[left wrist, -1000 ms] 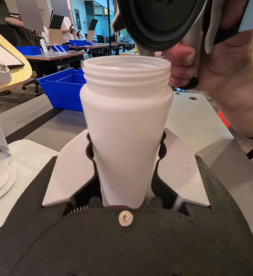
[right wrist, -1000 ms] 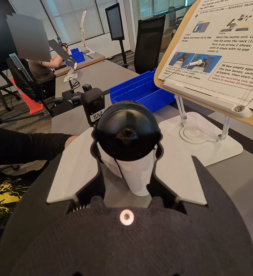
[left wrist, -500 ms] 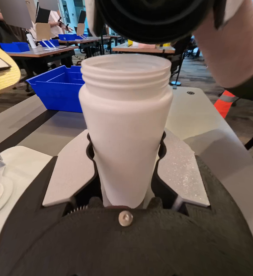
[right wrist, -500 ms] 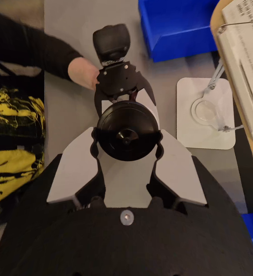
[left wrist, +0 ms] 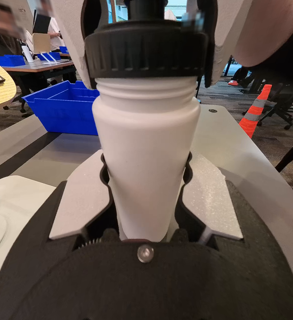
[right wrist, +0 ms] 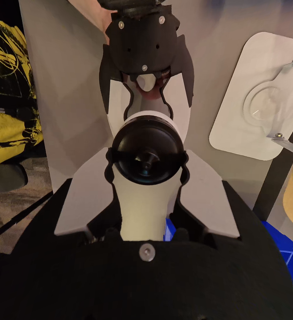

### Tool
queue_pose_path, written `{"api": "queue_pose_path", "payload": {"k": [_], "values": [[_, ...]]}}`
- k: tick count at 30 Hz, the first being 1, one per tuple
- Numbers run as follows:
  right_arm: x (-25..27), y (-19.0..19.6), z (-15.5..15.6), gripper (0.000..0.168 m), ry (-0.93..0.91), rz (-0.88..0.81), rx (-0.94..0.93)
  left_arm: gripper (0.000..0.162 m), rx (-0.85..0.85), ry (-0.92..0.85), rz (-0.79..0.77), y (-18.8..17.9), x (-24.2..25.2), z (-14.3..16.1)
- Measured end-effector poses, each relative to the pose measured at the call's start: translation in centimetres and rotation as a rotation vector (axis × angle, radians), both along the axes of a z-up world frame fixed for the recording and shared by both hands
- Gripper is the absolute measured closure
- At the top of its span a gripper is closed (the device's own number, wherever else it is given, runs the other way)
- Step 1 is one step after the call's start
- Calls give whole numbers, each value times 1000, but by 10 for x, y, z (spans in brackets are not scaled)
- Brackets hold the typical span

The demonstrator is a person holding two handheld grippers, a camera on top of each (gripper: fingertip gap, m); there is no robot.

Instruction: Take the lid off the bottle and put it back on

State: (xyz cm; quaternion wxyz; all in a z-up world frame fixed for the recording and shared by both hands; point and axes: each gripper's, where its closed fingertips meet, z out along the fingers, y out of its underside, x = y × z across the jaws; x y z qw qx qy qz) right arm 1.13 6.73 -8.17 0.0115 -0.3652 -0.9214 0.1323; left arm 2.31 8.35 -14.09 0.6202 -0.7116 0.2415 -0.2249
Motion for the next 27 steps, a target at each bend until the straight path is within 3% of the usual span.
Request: {"api": "queue_pose_path", "payload": {"k": [17, 27], "values": [[3, 0, -2, 92, -99, 41, 98, 77, 0, 1, -11, 0, 3, 0], [4, -2, -5, 92, -100, -242, 83, 77, 1, -2, -7, 0, 2, 0]]}}
